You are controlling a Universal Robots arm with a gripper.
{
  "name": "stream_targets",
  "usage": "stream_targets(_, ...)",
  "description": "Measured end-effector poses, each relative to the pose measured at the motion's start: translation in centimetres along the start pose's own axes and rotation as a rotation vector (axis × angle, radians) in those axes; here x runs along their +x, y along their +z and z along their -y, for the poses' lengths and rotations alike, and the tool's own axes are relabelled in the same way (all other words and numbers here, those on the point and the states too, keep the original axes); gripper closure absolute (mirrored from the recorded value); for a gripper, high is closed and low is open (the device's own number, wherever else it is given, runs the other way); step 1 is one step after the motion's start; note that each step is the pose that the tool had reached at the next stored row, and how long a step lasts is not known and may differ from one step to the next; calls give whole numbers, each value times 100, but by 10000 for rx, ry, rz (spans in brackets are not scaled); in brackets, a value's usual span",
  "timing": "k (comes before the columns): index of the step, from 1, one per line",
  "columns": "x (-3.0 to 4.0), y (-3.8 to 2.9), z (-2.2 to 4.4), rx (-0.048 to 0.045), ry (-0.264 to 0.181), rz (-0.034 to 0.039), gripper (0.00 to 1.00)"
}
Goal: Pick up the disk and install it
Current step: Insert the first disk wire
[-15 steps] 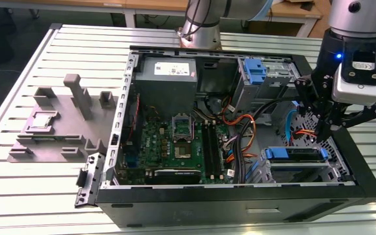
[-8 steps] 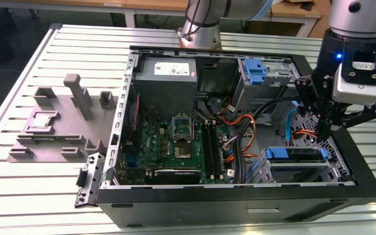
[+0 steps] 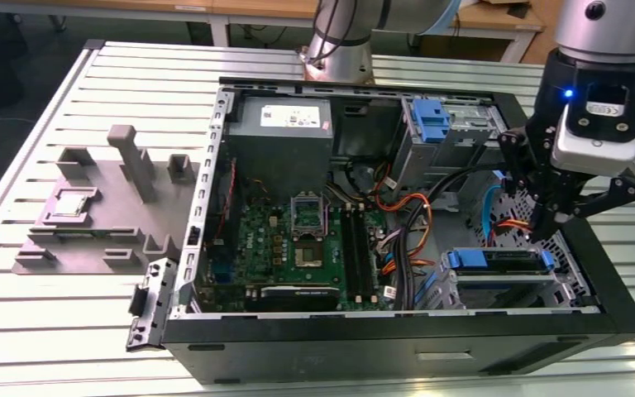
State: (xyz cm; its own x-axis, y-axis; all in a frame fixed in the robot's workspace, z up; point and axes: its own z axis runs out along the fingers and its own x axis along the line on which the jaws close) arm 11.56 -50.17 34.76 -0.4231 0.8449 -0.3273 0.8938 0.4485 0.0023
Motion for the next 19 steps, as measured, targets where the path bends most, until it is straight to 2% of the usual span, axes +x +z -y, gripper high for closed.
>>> stream_targets(3, -1, 5, -4, 117, 336, 0, 84)
stream_targets(9, -23, 25, -61, 210, 608, 0, 84)
stream_targets(11, -25, 28, -66, 272, 784, 3, 84)
stream_targets(19, -18, 49, -65, 735, 2121, 5, 84)
